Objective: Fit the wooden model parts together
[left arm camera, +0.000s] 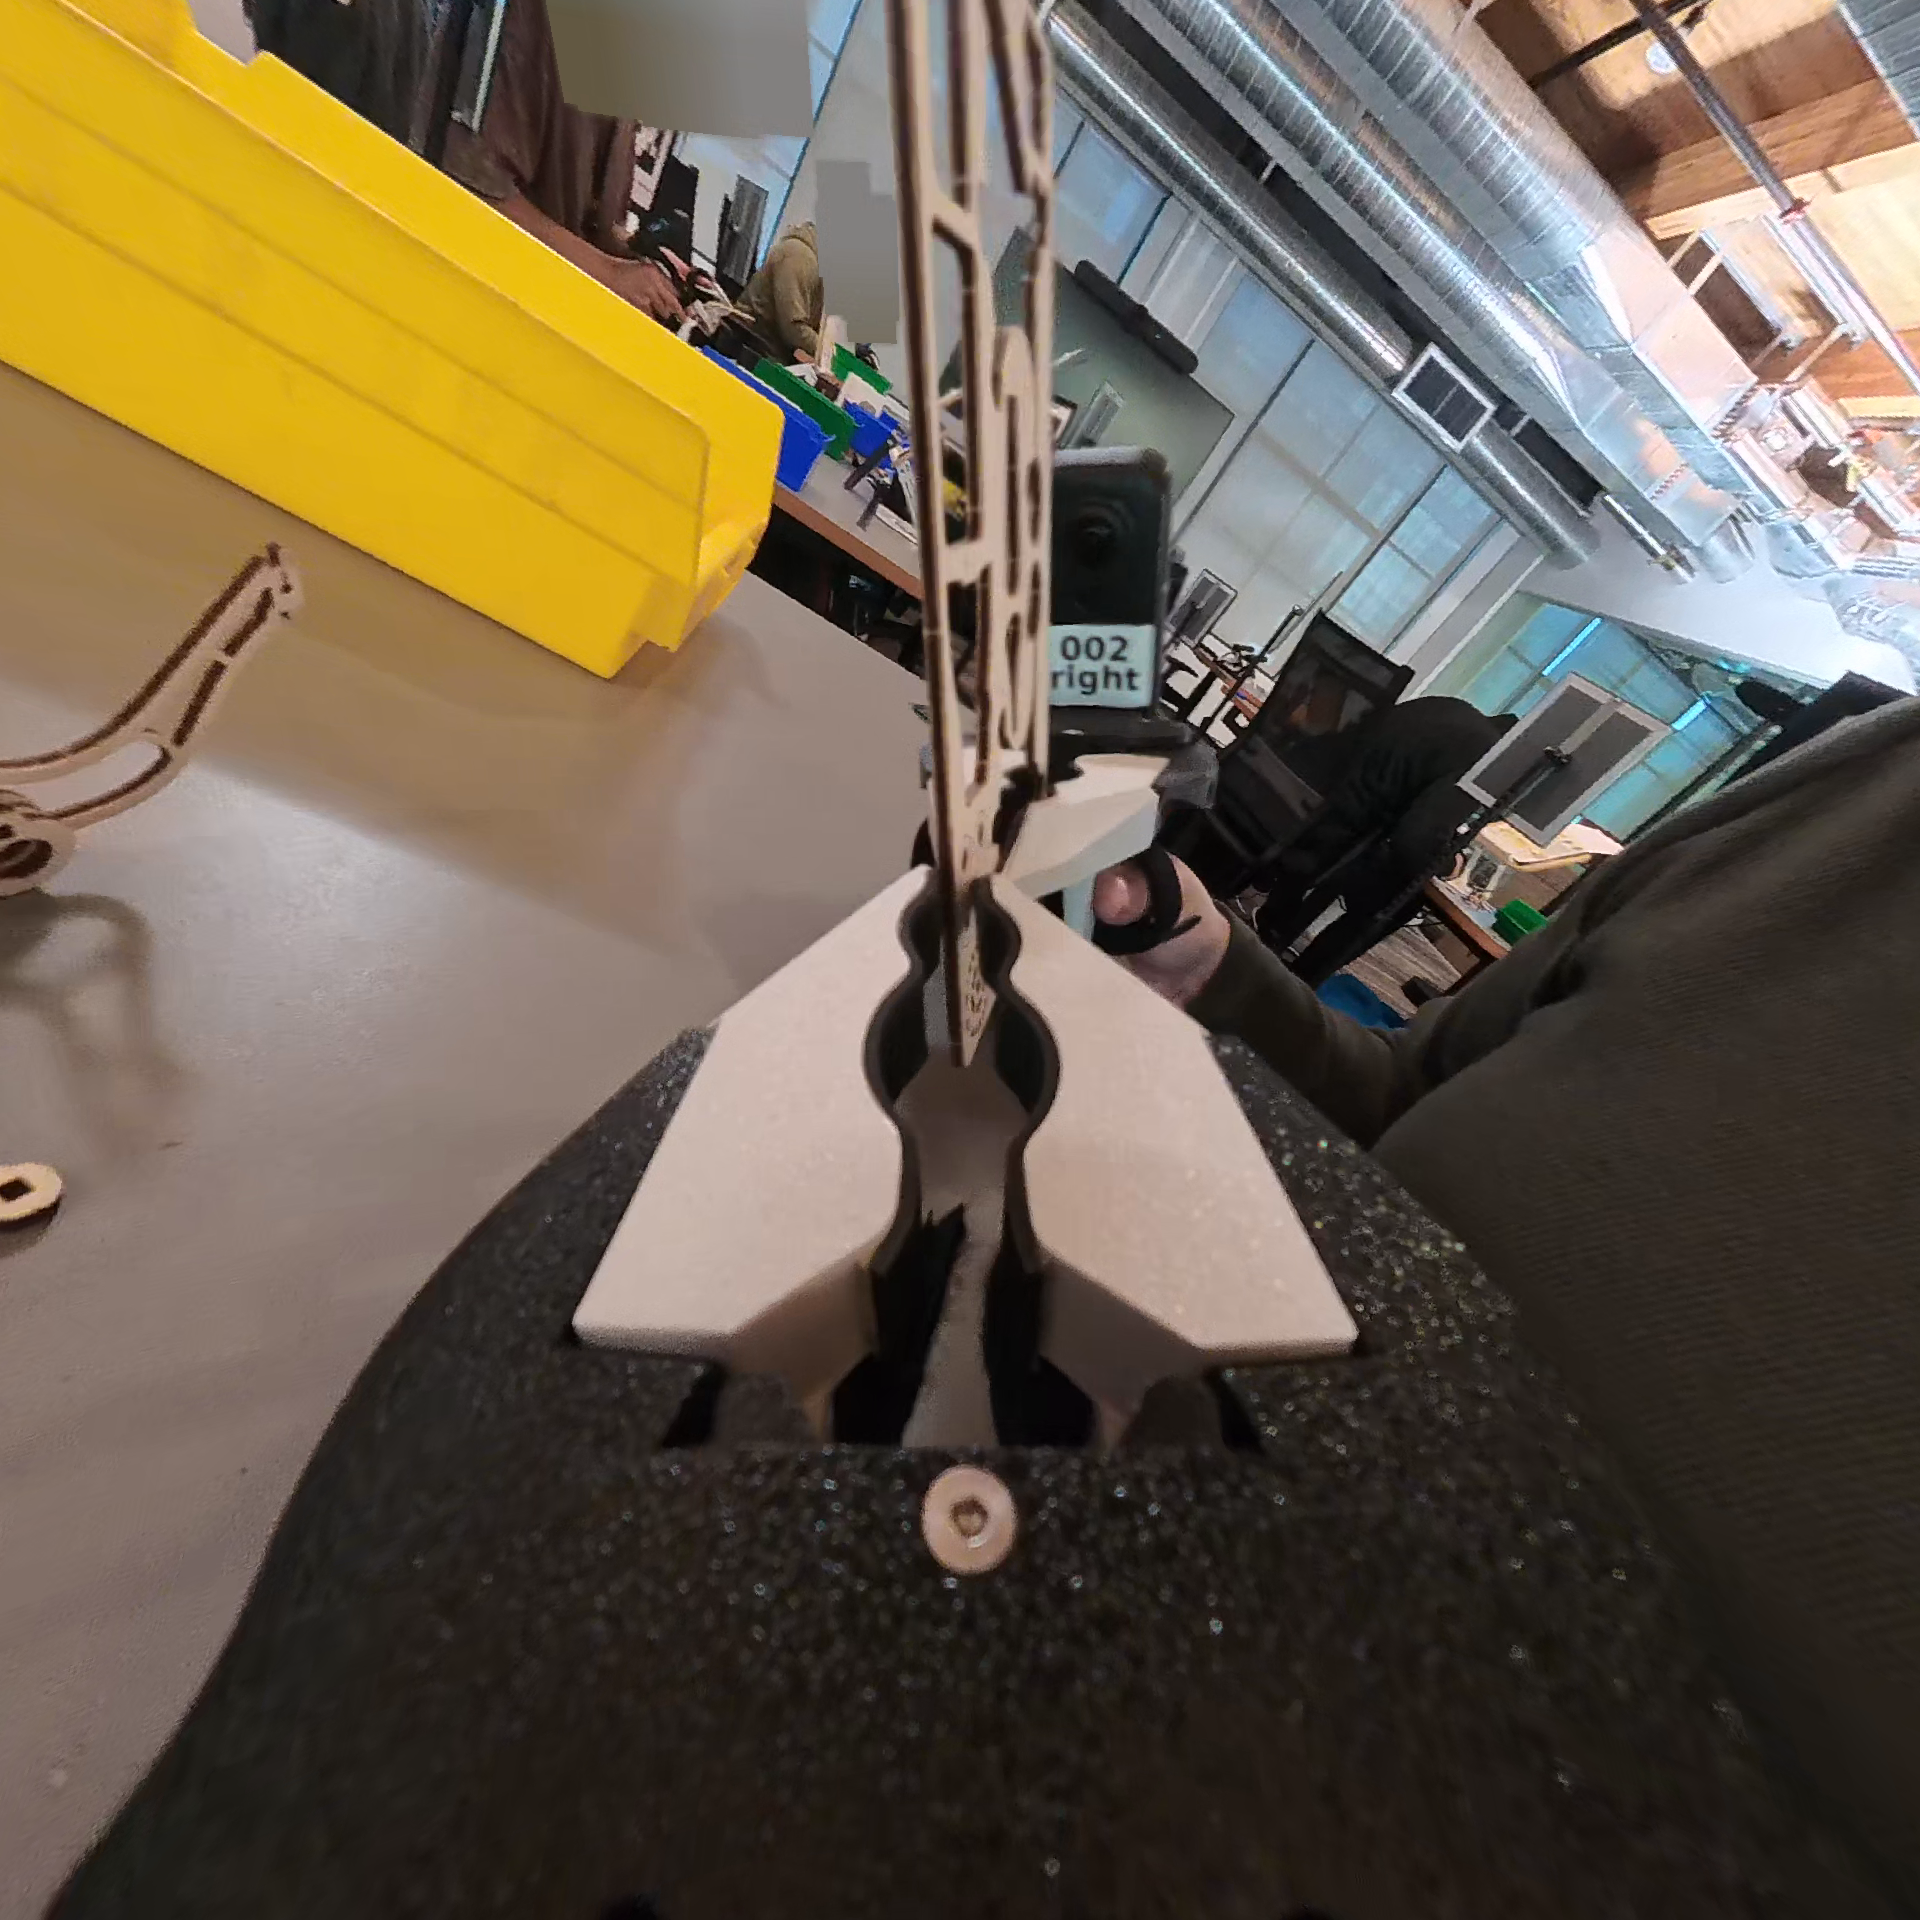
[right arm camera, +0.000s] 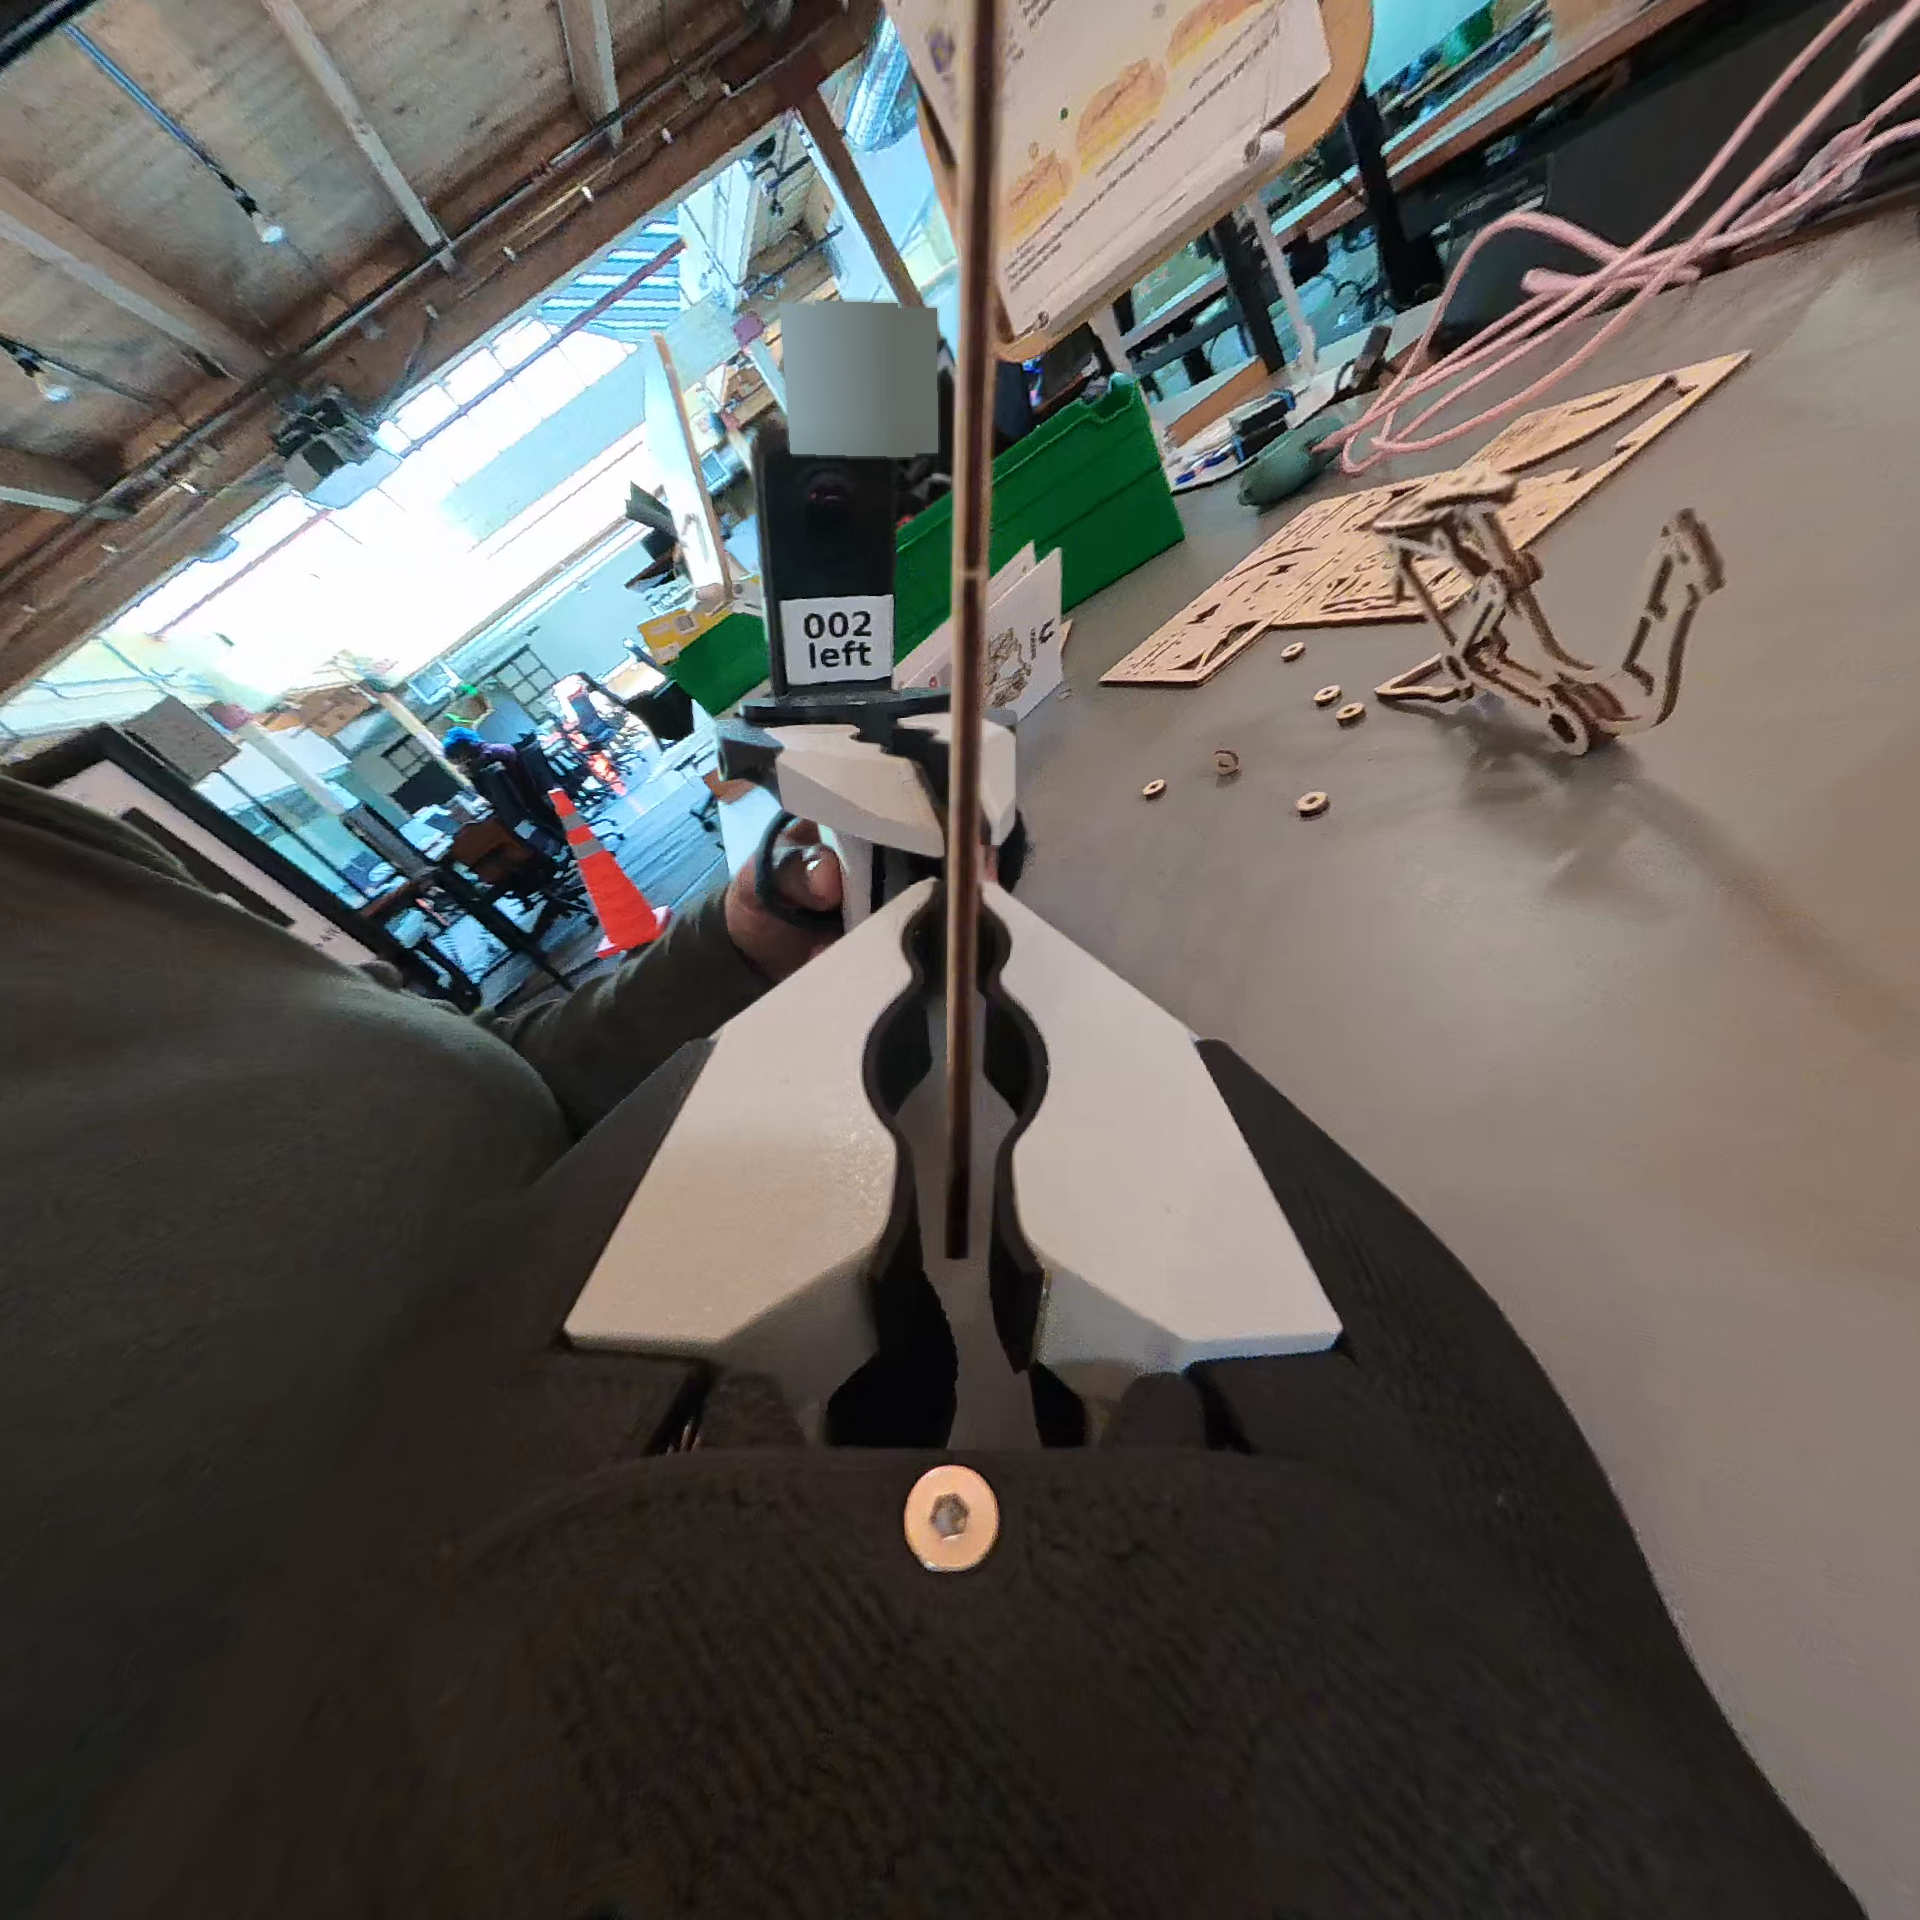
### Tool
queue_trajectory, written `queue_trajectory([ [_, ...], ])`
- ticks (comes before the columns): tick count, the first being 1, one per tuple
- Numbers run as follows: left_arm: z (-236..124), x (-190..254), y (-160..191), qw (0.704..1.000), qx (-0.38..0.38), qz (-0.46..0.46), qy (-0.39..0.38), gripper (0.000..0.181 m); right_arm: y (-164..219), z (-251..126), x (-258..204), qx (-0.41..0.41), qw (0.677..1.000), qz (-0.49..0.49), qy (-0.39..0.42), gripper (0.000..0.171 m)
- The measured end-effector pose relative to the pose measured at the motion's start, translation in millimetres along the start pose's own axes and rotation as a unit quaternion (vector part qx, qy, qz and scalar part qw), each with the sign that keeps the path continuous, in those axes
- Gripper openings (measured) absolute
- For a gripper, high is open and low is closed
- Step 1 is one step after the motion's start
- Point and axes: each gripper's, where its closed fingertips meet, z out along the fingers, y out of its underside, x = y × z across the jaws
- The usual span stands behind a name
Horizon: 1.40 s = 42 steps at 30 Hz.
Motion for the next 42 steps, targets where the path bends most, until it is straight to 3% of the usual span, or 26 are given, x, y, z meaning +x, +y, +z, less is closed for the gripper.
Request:
queue_trajectory([
  [12, -5, 7, -7, 0.999, 0.023, -0.009, 0.031, 0.003, -2, -1, -6, 0.016, 1.000, -0.023, -0.009, 0.001],
  [19, -1, -6, -5, 0.994, 0.016, 0.082, -0.068, 0.004, -3, -2, 2, 0.019, 0.999, -0.032, 0.033, 0.001],
  [31, 0, -36, 7, 0.981, -0.018, 0.041, -0.190, 0.005, 6, 1, 27, -0.026, 0.982, -0.088, 0.166, 0.001],
  [36, 1, -31, 0, 0.992, 0.012, -0.041, -0.115, 0.004, 0, -1, 26, 0.000, 0.991, -0.039, 0.126, 0.000],
  [42, 3, -21, -7, 0.997, 0.026, -0.060, -0.052, 0.002, -5, -5, 18, 0.025, 0.995, -0.025, 0.089, 0.001],
])
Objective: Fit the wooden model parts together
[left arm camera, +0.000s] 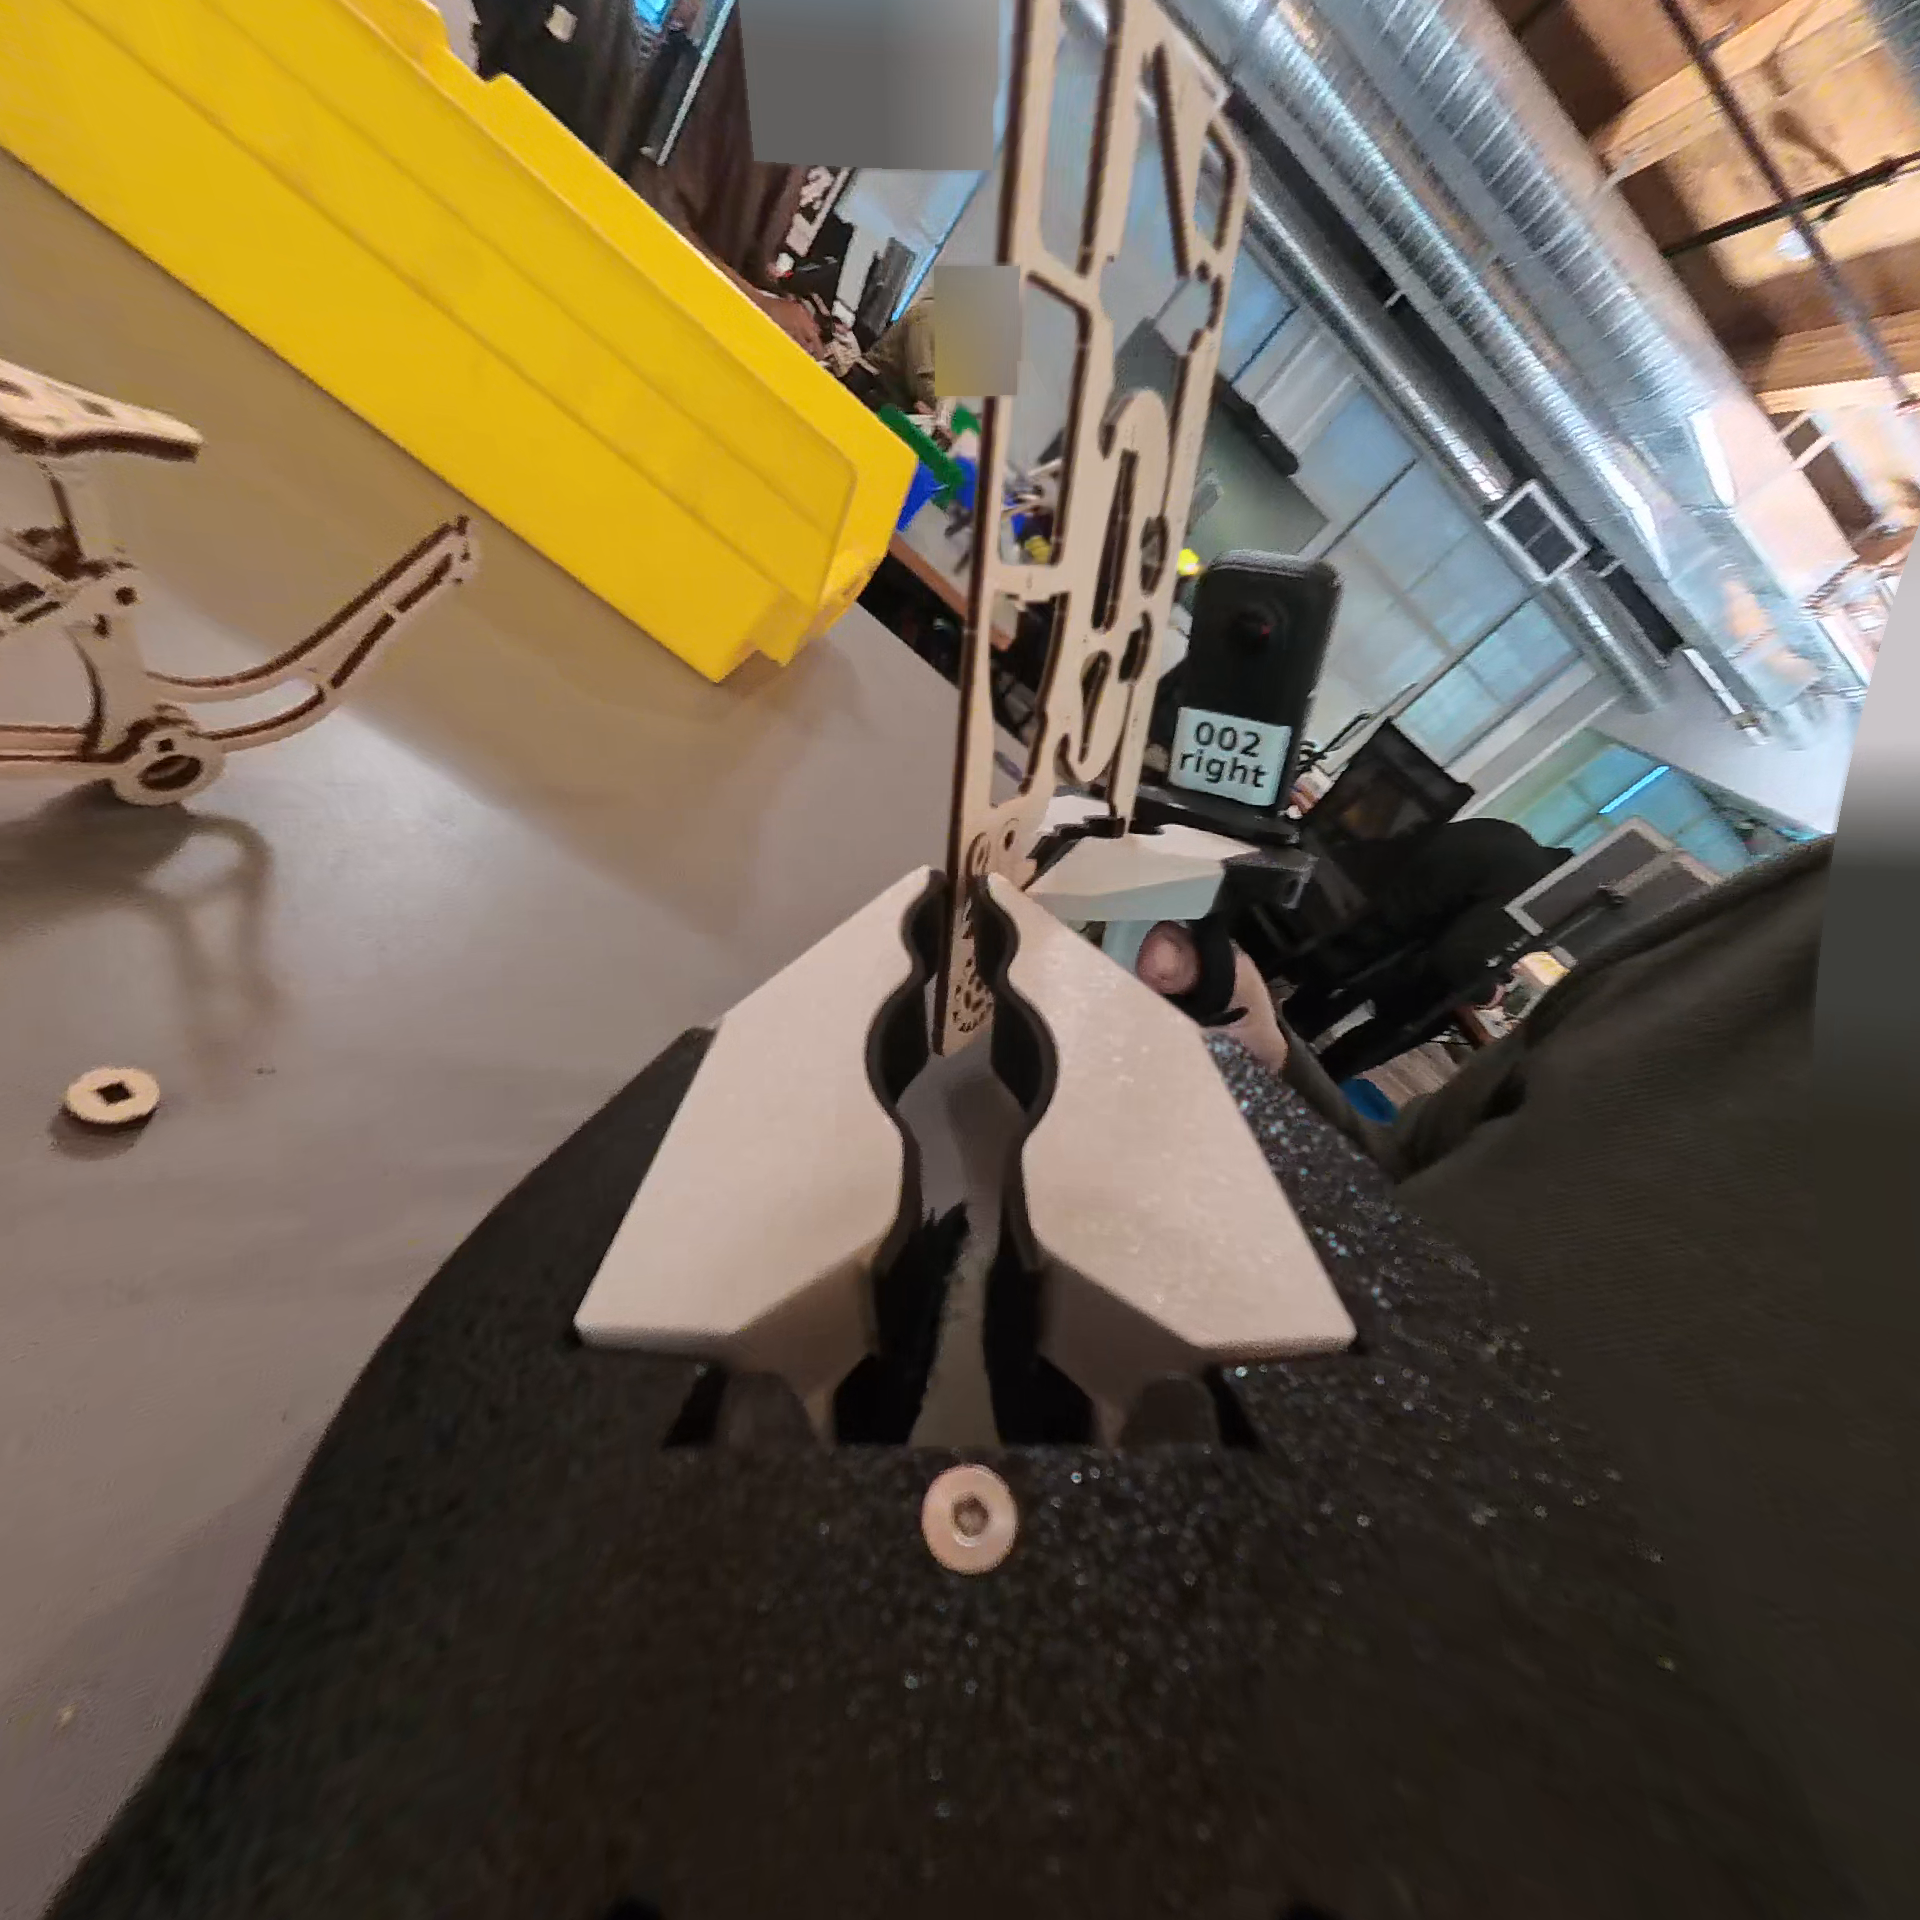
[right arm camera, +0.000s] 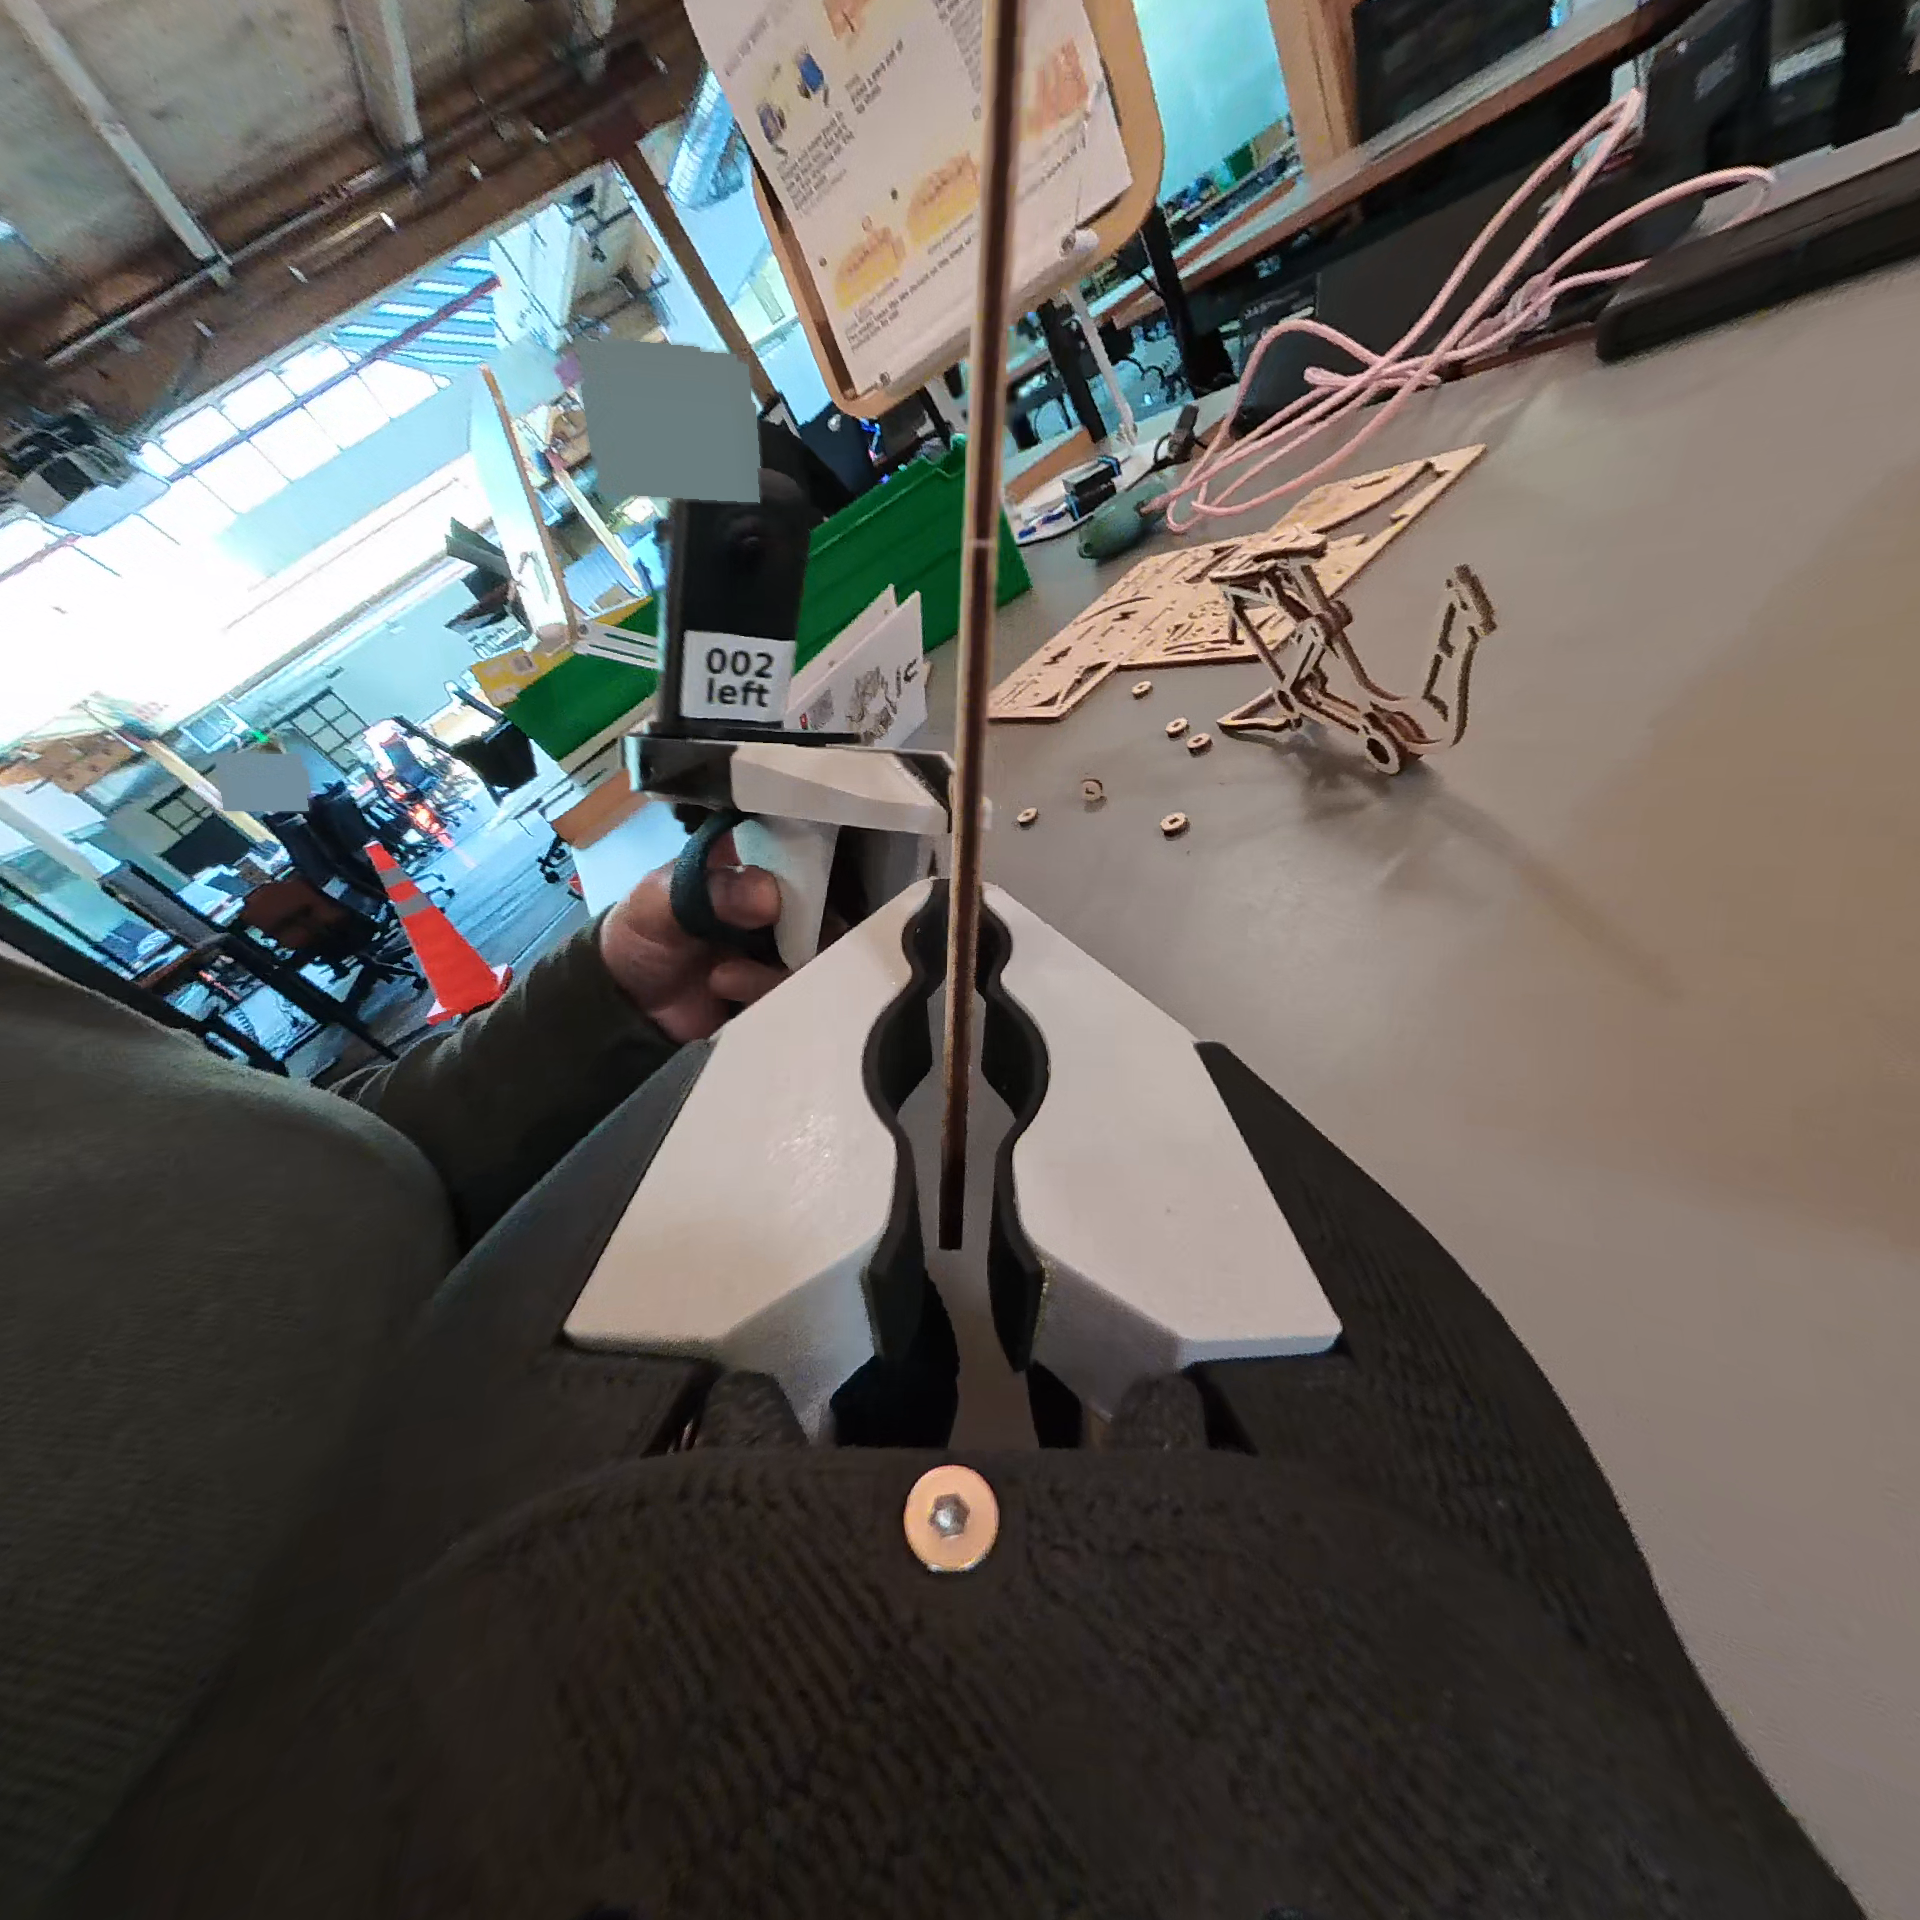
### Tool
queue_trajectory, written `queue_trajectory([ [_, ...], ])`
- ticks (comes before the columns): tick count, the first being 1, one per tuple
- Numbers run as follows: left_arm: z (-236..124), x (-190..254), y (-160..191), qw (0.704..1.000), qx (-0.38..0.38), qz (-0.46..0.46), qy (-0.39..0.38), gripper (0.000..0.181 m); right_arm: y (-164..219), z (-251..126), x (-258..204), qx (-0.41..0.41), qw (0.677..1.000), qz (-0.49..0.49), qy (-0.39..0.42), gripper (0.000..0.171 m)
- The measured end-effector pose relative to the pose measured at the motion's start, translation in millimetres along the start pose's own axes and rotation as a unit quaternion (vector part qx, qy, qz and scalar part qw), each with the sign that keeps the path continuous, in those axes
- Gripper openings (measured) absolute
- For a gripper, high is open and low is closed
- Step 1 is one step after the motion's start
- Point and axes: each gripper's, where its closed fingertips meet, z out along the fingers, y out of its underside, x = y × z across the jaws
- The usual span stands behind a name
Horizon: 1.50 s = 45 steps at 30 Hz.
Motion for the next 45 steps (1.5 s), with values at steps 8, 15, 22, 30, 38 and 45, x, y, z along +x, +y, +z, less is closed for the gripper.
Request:
queue_trajectory([
  [8, 1, 1, -3, 1.000, 0.009, -0.019, 0.008, 0.003, -1, 0, -5, 0.003, 0.999, -0.037, 0.008, 0.001],
  [15, 10, -21, 6, 0.992, -0.010, 0.051, -0.119, 0.002, 8, 2, 11, -0.048, 0.984, -0.135, 0.108, 0.001],
  [22, 13, -7, -3, 0.999, 0.009, 0.011, -0.029, 0.001, -4, -7, 11, 0.006, 0.999, -0.015, 0.031, 0.001],
  [30, 11, -3, -11, 0.998, 0.037, 0.042, -0.022, 0.003, -5, -7, 9, 0.007, 1.000, -0.014, 0.022, 0.001],
  [38, 14, -13, -9, 0.987, 0.027, 0.125, -0.100, 0.001, -3, -6, 15, -0.001, 0.999, -0.015, 0.049, 0.000],
  [45, 15, -15, -9, 0.992, 0.023, 0.088, -0.083, 0.001, -1, -5, 13, -0.007, 0.999, -0.024, 0.046, 0.001],
])
